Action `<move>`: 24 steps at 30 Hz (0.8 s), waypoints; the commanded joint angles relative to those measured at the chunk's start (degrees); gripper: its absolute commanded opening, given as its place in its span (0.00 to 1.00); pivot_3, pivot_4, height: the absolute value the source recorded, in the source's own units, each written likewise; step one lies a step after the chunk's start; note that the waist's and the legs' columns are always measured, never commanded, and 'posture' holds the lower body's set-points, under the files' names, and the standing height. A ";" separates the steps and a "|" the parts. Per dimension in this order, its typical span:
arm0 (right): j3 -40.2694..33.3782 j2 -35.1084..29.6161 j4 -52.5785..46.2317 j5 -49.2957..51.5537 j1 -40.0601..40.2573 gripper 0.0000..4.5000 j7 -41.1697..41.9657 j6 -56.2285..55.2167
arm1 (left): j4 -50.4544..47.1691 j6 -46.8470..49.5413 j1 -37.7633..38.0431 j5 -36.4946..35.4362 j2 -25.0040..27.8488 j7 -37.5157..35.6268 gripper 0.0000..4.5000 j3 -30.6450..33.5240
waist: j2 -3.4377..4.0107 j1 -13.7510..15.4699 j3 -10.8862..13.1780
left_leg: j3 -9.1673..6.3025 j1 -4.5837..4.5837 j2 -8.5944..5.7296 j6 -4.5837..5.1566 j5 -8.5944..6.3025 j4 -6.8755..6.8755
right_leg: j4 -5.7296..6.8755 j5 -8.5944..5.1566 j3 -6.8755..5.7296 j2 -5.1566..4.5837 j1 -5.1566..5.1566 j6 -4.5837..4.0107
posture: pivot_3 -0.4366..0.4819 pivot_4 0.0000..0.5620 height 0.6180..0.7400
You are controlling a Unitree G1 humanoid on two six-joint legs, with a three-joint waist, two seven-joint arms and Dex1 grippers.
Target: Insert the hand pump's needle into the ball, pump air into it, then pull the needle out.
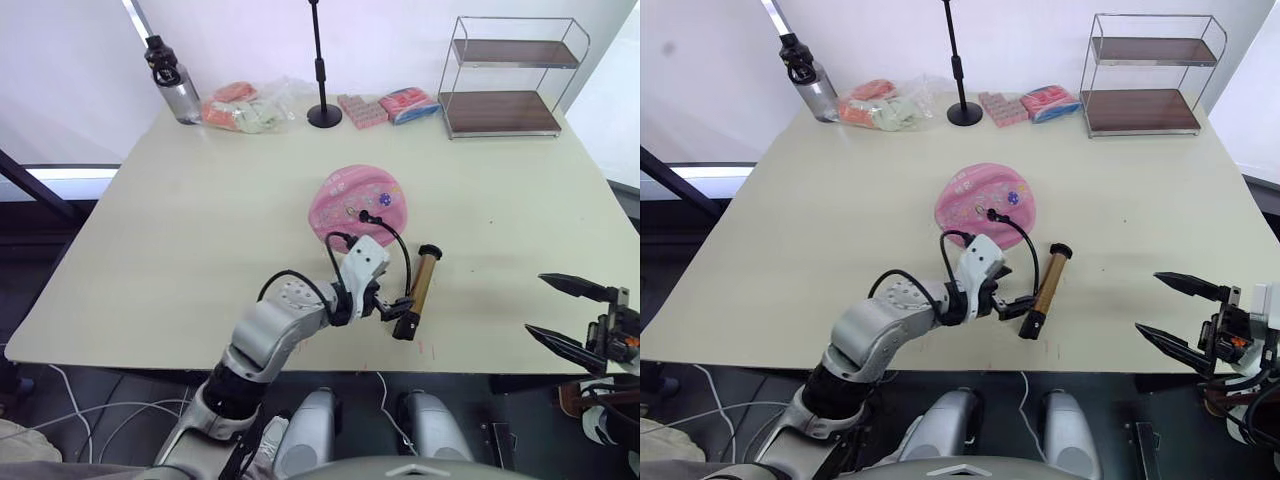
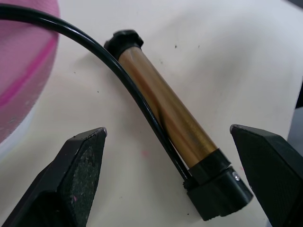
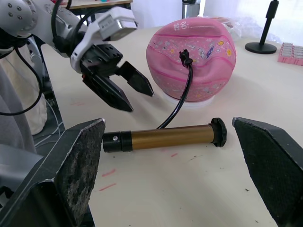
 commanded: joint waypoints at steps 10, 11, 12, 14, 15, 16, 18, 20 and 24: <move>-0.48 -0.44 -2.56 0.75 2.28 1.00 0.64 -0.51 | 3.78 3.33 -2.65 4.01 -7.82 5.95 0.99 -4.70 | 0.00 0.01 0.00 | -0.01 0.00 -0.01 0.00 0.00 0.03 | 0.01 -0.01 0.01 -0.01 0.01 0.03 | 0.48 0.27 1.00; -0.47 -0.45 -2.60 0.75 2.40 1.00 0.70 -0.57 | 4.26 3.81 -2.69 4.21 -8.37 6.34 0.99 -5.02 | 0.00 0.01 0.00 | -0.01 0.00 -0.01 0.00 0.00 0.03 | 0.01 0.00 0.01 0.00 0.01 0.02 | 0.48 0.27 1.00; -0.43 -0.46 -2.68 0.77 2.47 1.00 0.67 -0.58 | 4.72 4.04 -2.64 4.59 -8.81 6.70 0.99 -5.42 | 0.00 0.01 0.00 | -0.02 -0.01 -0.01 0.00 0.00 0.03 | 0.01 0.00 0.01 -0.01 0.00 0.02 | 0.48 0.27 1.00; -0.45 -0.45 -2.90 0.89 2.52 1.00 0.50 -0.53 | 5.37 4.47 -2.62 5.56 -9.22 7.60 0.99 -5.96 | 0.00 -0.08 0.00 | -0.01 0.00 -0.01 0.00 0.00 0.03 | 0.01 0.00 0.01 0.00 0.00 0.02 | 0.48 0.27 1.00; -0.46 -0.41 -3.01 0.95 2.50 1.00 0.35 -0.48 | 5.62 4.42 -2.75 6.18 -9.03 7.87 0.99 -6.42 | 0.01 -0.08 0.00 | -0.01 0.01 0.00 0.00 0.00 0.03 | 0.01 -0.01 0.01 0.00 0.00 0.03 | 0.48 0.27 1.00; -0.52 -0.32 -3.10 1.04 2.47 1.00 0.15 -0.44 | 5.85 4.47 -2.88 6.77 -8.81 8.15 0.99 -6.92 | 0.01 -0.06 0.00 | -0.01 0.02 0.00 0.00 0.00 0.03 | 0.02 -0.02 0.01 0.01 0.00 0.05 | 0.48 0.27 1.00; -0.62 -0.20 -3.16 1.06 2.55 1.00 -0.09 -0.42 | 6.41 4.52 -2.81 7.69 -8.49 8.41 0.99 -7.93 | 0.01 0.00 0.00 | -0.01 0.02 -0.01 0.00 0.00 0.04 | 0.05 -0.04 0.01 0.01 0.00 0.09 | 0.48 0.27 1.00; -0.66 -0.18 -3.01 0.93 2.61 1.00 -0.11 -0.51 | 6.99 4.52 -2.67 8.52 -8.41 8.67 0.99 -8.52 | 0.01 0.00 0.00 | -0.01 0.02 -0.01 0.00 0.00 0.05 | 0.05 -0.04 0.01 0.00 0.01 0.09 | 0.48 0.27 1.00; -0.68 -0.12 -2.56 0.61 2.28 1.00 -0.30 -0.87 | 8.58 3.85 -2.58 9.94 -8.11 8.71 0.99 -9.34 | 0.01 -0.01 0.00 | -0.01 0.01 -0.02 0.00 0.00 0.05 | 0.05 -0.04 0.02 -0.01 0.00 0.07 | 0.48 0.27 1.00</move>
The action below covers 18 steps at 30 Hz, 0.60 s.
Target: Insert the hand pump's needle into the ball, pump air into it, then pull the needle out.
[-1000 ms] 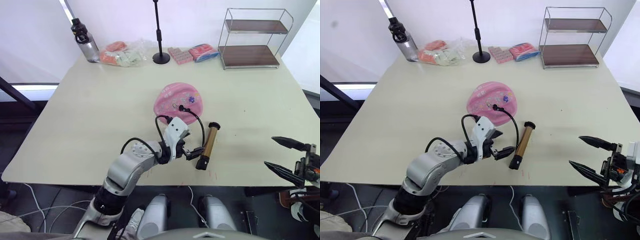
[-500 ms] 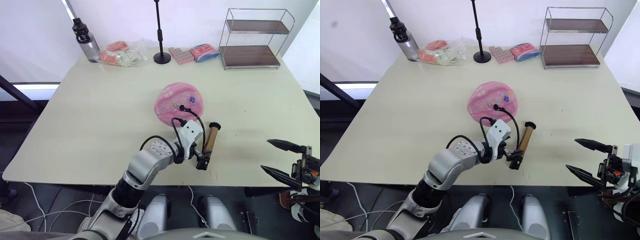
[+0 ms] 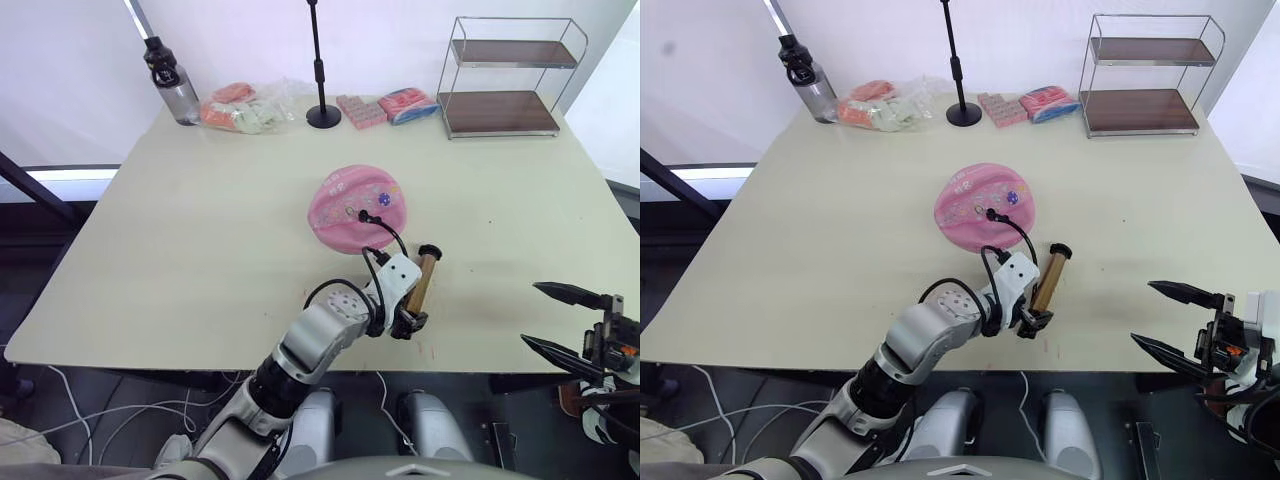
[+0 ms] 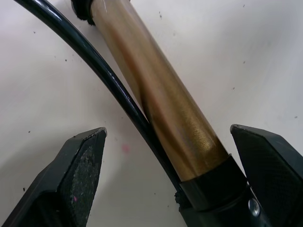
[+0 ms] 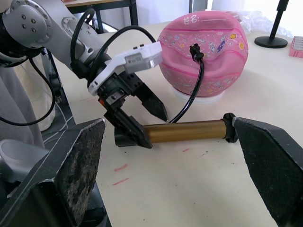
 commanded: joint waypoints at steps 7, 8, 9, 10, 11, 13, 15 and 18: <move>-0.92 0.21 -1.16 0.40 -0.56 1.00 -0.89 -0.84 | 1.99 -2.07 -0.49 2.52 0.04 -0.43 0.99 -0.77 | 0.00 0.00 0.00 | -0.01 0.01 0.01 0.00 0.00 0.01 | 0.01 -0.01 -0.01 0.00 0.00 0.01 | 0.48 0.27 1.00; -0.94 0.21 -1.15 0.43 -0.54 1.00 -0.92 -0.85 | 1.95 -2.20 -0.46 2.60 0.06 -0.52 0.99 -0.77 | 0.00 0.00 0.00 | -0.01 0.01 0.01 0.00 0.00 0.01 | 0.01 -0.01 -0.01 0.00 0.00 0.01 | 0.48 0.27 1.00; -0.95 0.22 -1.17 0.48 -0.50 1.00 -0.94 -0.86 | 1.88 -2.28 -0.41 2.67 0.10 -0.60 0.99 -0.77 | 0.00 0.00 0.00 | -0.01 0.00 0.01 0.00 0.00 0.01 | 0.01 0.00 -0.01 0.00 0.00 0.01 | 0.48 0.27 1.00; -0.96 0.23 -1.21 0.54 -0.47 1.00 -1.00 -0.84 | 1.78 -2.37 -0.35 2.76 0.22 -0.67 0.99 -0.80 | 0.00 0.00 0.00 | -0.01 0.01 0.01 0.00 0.00 0.01 | 0.01 0.00 -0.01 0.00 0.00 0.00 | 0.48 0.27 1.00; -0.98 0.25 -1.26 0.61 -0.44 1.00 -1.04 -0.82 | 1.65 -2.52 -0.33 2.97 0.51 -0.76 0.99 -0.94 | 0.00 0.00 0.00 | -0.01 0.00 0.01 0.00 0.00 0.01 | 0.01 0.00 -0.01 0.00 0.00 0.00 | 0.48 0.27 1.00; -0.99 0.28 -1.41 0.85 -0.44 1.00 -1.05 -0.71 | 1.37 -3.24 -0.32 3.64 1.44 -1.06 0.88 -1.24 | 0.00 -0.02 0.00 | -0.01 0.00 0.01 0.00 0.00 0.01 | 0.01 0.00 -0.01 0.00 0.00 0.00 | 0.48 0.27 1.00; -0.97 0.35 -1.57 1.05 -0.45 1.00 -1.04 -0.62 | 1.11 -4.41 -0.47 4.29 2.40 -1.52 0.78 -1.71 | 0.01 -0.03 0.00 | -0.01 0.01 0.02 0.00 0.00 0.01 | 0.01 0.00 -0.01 0.00 0.00 0.00 | 0.48 0.27 1.00; -0.31 0.02 -2.03 0.81 -0.25 1.00 0.35 -1.10 | -1.16 -5.53 -0.25 3.87 3.54 -2.95 0.53 -1.06 | 0.01 0.00 0.00 | -0.01 0.01 0.02 0.00 0.00 0.01 | 0.01 0.00 -0.01 0.00 0.00 0.00 | 0.48 0.27 1.00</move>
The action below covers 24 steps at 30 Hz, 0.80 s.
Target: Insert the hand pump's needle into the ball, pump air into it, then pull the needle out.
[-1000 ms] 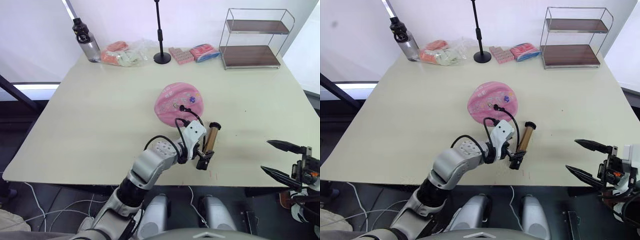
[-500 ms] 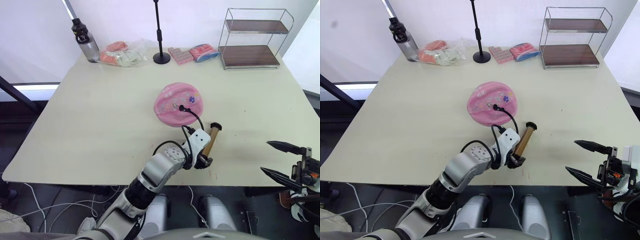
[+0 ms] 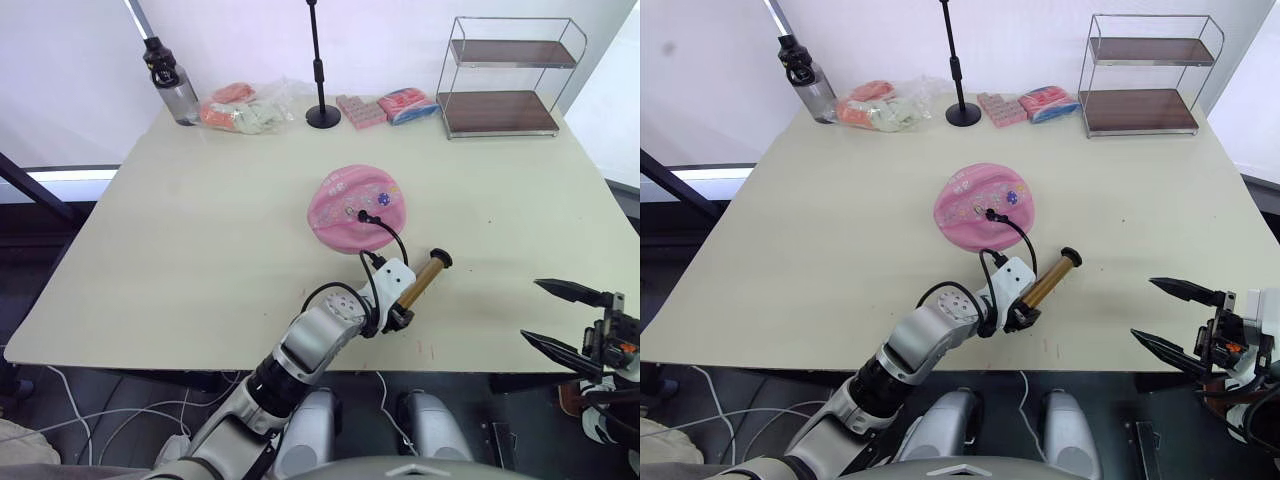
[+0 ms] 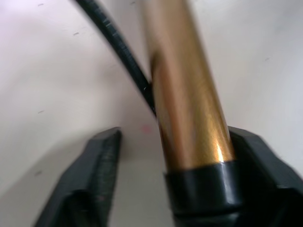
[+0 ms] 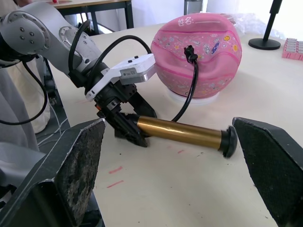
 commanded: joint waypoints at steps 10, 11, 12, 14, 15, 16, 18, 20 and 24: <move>1.25 0.21 -2.89 0.63 -0.28 1.00 1.89 -0.81 | -7.91 -9.17 1.47 -0.05 7.63 -7.49 0.27 1.35 | 0.00 -0.02 0.00 | 0.00 -0.01 0.04 0.00 0.00 0.00 | 0.00 0.02 0.01 -0.04 -0.01 -0.04 | 0.48 0.27 1.00; 1.36 0.24 -2.80 0.53 -0.47 1.00 1.83 -0.94 | -7.89 -10.48 1.71 -0.01 8.22 -8.16 0.27 1.61 | 0.00 -0.02 0.00 | 0.01 -0.01 0.05 0.00 0.00 0.00 | 0.00 0.03 0.01 -0.04 -0.01 -0.07 | 0.48 0.27 1.00; 1.48 0.34 -2.67 0.37 -0.74 1.00 1.66 -1.19 | -7.82 -11.23 1.89 0.15 8.87 -8.59 0.27 1.87 | 0.01 -0.02 0.00 | 0.00 -0.01 0.05 0.00 0.00 0.00 | 0.00 0.03 0.01 -0.04 -0.01 -0.07 | 0.48 0.27 1.00; 1.60 0.76 -2.44 -0.16 -1.45 1.00 -0.18 -1.08 | -7.72 -15.33 2.61 -0.03 10.08 -10.52 0.27 2.49 | 0.01 -0.01 0.00 | 0.00 0.00 0.07 0.00 0.00 0.00 | 0.00 0.06 0.01 -0.04 -0.01 -0.13 | 0.48 0.27 1.00; 1.69 1.06 -2.58 0.16 -1.93 1.00 -1.21 -0.46 | -7.90 -16.14 3.01 -0.21 10.80 -11.22 0.27 2.89 | 0.01 0.01 0.00 | 0.00 0.00 0.07 0.00 0.00 0.00 | 0.00 0.07 0.01 -0.04 -0.01 -0.14 | 0.48 0.27 1.00; 1.77 1.32 -2.90 0.55 -2.40 1.00 -2.60 0.54 | -7.85 -18.19 3.35 0.15 11.74 -11.93 0.27 3.13 | 0.01 0.02 0.00 | 0.00 0.00 0.08 0.00 0.00 0.00 | 0.00 0.06 0.01 -0.04 -0.01 -0.17 | 0.48 0.27 1.00; 2.14 1.59 -3.97 1.40 -3.09 1.00 -5.33 3.13 | -7.67 -22.18 4.17 -0.01 12.62 -13.23 0.27 4.29 | 0.01 0.03 -0.01 | 0.01 -0.01 0.09 0.00 0.00 0.00 | 0.00 0.01 0.02 -0.06 -0.01 -0.28 | 0.48 0.27 1.00; 2.66 2.34 -5.75 3.11 -4.25 1.00 -9.03 6.28 | -6.53 -27.63 4.79 0.82 13.71 -14.03 0.27 5.31 | 0.00 -0.02 0.00 | 0.01 -0.01 0.09 0.00 0.00 0.00 | 0.00 0.03 0.02 -0.07 -0.01 -0.30 | 0.48 0.27 1.00; 4.03 4.26 -9.38 7.25 -6.99 1.00 -19.81 15.67 | -4.64 -35.59 7.18 -1.36 13.38 -16.64 0.27 8.86 | 0.02 0.01 -0.01 | 0.00 -0.02 0.13 0.00 0.00 -0.01 | 0.00 0.03 0.02 -0.08 -0.03 -0.32 | 0.48 0.27 1.00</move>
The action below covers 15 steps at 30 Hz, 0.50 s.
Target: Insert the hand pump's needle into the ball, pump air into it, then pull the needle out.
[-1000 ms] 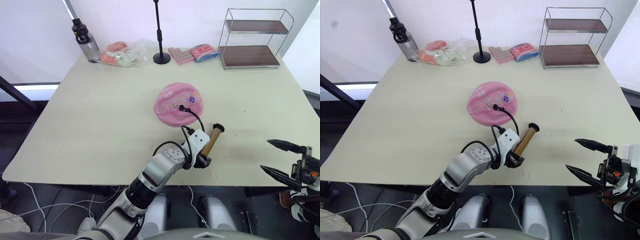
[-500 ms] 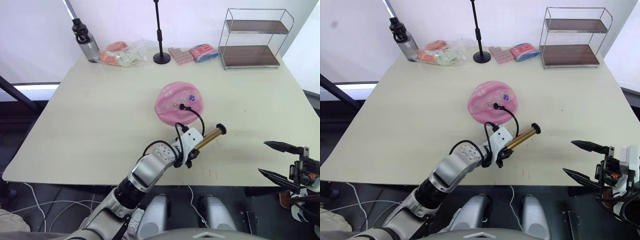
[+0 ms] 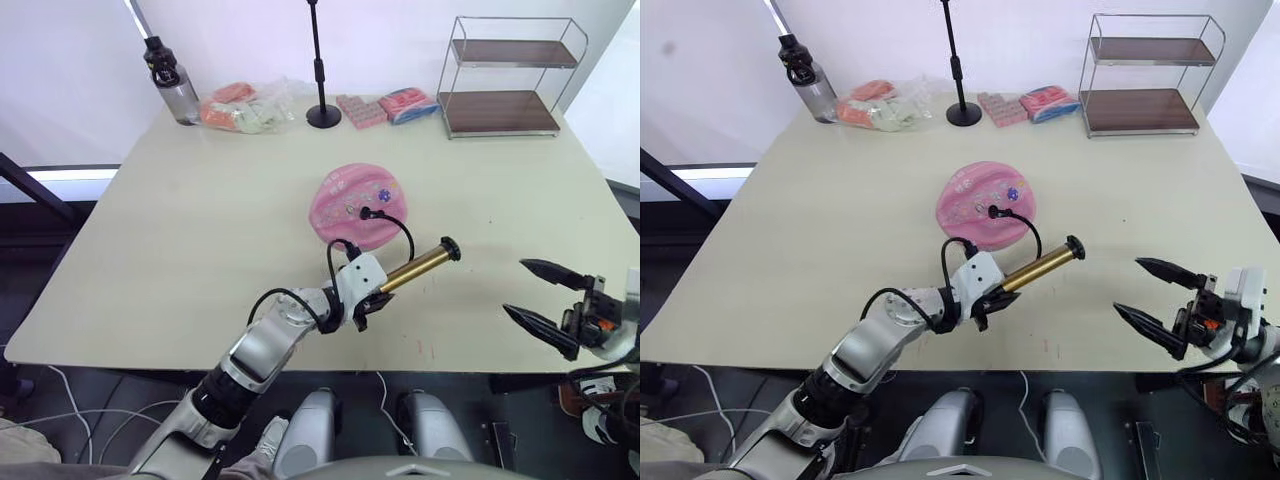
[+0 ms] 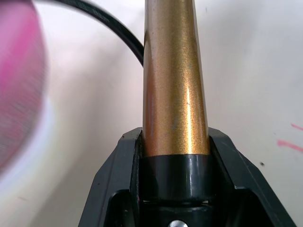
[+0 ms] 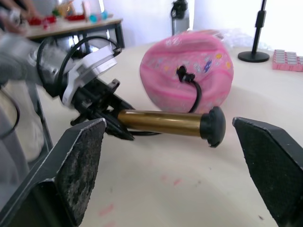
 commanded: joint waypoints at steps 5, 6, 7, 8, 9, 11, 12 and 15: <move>1.86 3.80 -7.95 8.23 -4.48 1.00 -18.40 14.62 | 2.00 -15.17 3.70 -3.27 -2.05 -5.18 0.27 6.45 | 0.00 0.12 0.00 | -0.01 -0.04 -0.02 0.00 0.00 0.00 | -0.01 0.01 -0.02 -0.03 -0.01 0.00 | 0.48 0.27 1.00; 1.99 4.53 -8.67 9.42 -5.19 1.00 -20.32 15.93 | 2.55 -16.35 4.13 -3.62 -2.37 -5.65 0.27 6.99 | 0.00 0.06 0.00 | -0.01 -0.05 -0.03 0.01 0.00 0.00 | -0.01 0.01 -0.02 -0.03 -0.01 0.00 | 0.48 0.27 1.00; 2.19 5.48 -9.25 10.87 -6.09 1.00 -22.89 17.63 | 3.10 -17.76 4.67 -4.11 -2.74 -6.14 0.27 7.63 | 0.01 0.00 -0.01 | -0.01 -0.05 -0.03 0.01 0.00 0.00 | -0.01 0.02 -0.02 -0.03 -0.01 0.02 | 0.48 0.27 1.00; 2.50 6.22 -9.67 11.49 -6.93 1.00 -24.97 18.86 | 3.63 -19.07 5.10 -4.69 -3.13 -6.81 0.27 8.21 | 0.01 -0.06 -0.01 | 0.00 -0.04 -0.03 0.01 0.00 -0.01 | -0.01 0.03 -0.01 -0.03 -0.01 0.03 | 0.48 0.27 1.00; 2.96 6.90 -10.05 12.31 -7.79 1.00 -27.02 20.23 | 4.19 -20.41 5.50 -5.03 -3.38 -7.48 0.27 8.69 | 0.01 -0.11 -0.01 | 0.00 -0.04 -0.02 0.01 0.00 -0.01 | -0.01 0.03 -0.01 -0.02 -0.01 0.03 | 0.48 0.27 1.00; 3.47 8.65 -10.53 15.08 -9.47 1.00 -30.53 22.44 | 5.50 -22.75 6.14 -5.39 -3.98 -8.42 0.27 9.61 | 0.01 -0.07 -0.01 | 0.00 -0.04 -0.01 0.01 0.00 -0.01 | 0.00 0.03 -0.02 0.00 -0.01 0.03 | 0.48 0.27 1.00; 3.72 9.65 -10.65 16.99 -10.47 1.00 -32.62 23.80 | 6.19 -23.68 6.35 -5.50 -4.15 -8.95 0.27 9.88 | 0.01 -0.06 -0.01 | -0.01 -0.04 -0.01 0.01 0.00 0.00 | 0.01 0.04 -0.03 0.01 -0.01 0.03 | 0.48 0.27 1.00; 4.64 12.48 -10.75 21.70 -13.10 1.00 -38.00 26.95 | 7.66 -26.25 6.68 -6.12 -5.18 -9.98 0.27 10.69 | 0.01 -0.09 -0.01 | -0.01 -0.03 -0.01 0.01 0.00 -0.01 | 0.02 0.07 -0.04 0.04 -0.01 0.07 | 0.48 0.27 1.00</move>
